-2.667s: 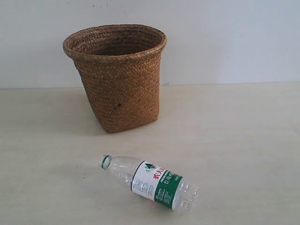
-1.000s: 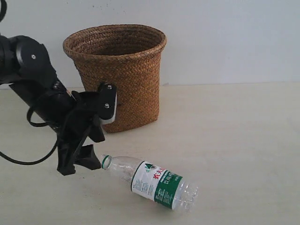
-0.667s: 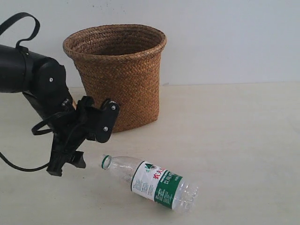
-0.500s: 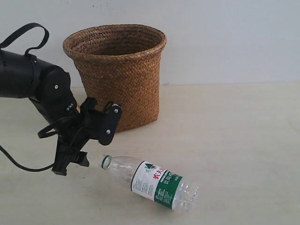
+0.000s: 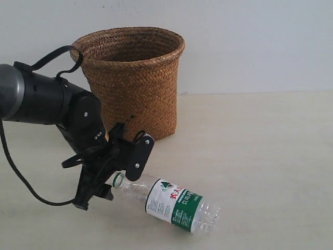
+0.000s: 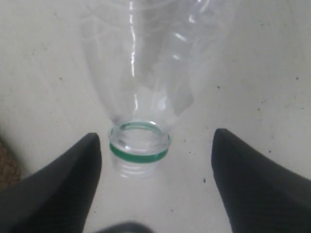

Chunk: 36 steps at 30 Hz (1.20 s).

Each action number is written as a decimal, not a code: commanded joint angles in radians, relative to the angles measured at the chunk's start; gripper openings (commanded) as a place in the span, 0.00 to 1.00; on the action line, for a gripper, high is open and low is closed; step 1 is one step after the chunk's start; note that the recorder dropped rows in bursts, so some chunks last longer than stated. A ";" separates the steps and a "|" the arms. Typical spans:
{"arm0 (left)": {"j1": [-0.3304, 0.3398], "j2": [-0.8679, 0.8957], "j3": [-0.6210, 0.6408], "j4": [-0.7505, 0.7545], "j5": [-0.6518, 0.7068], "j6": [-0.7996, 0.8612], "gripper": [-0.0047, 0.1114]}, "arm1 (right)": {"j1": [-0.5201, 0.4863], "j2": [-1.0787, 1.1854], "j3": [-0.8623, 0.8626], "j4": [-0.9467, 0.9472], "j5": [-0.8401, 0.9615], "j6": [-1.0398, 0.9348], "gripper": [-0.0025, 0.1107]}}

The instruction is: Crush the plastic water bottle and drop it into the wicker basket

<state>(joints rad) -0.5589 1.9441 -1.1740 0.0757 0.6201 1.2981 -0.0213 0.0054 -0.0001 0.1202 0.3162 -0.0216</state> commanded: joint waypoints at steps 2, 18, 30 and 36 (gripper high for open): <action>-0.008 0.022 -0.008 0.019 -0.010 0.011 0.55 | 0.003 -0.005 0.000 0.001 -0.013 -0.002 0.02; -0.012 0.022 -0.008 -0.009 -0.099 0.011 0.12 | 0.003 -0.005 0.000 0.001 -0.013 -0.002 0.02; -0.012 0.022 -0.008 -0.009 0.057 -0.264 0.08 | 0.003 -0.005 0.000 0.001 -0.013 -0.002 0.02; -0.012 0.022 -0.006 -0.016 0.147 -0.577 0.08 | 0.003 -0.005 0.000 0.001 -0.013 -0.002 0.02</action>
<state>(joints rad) -0.5589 1.9681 -1.1740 0.0792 0.7045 0.8352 -0.0213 0.0054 -0.0001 0.1202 0.3162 -0.0216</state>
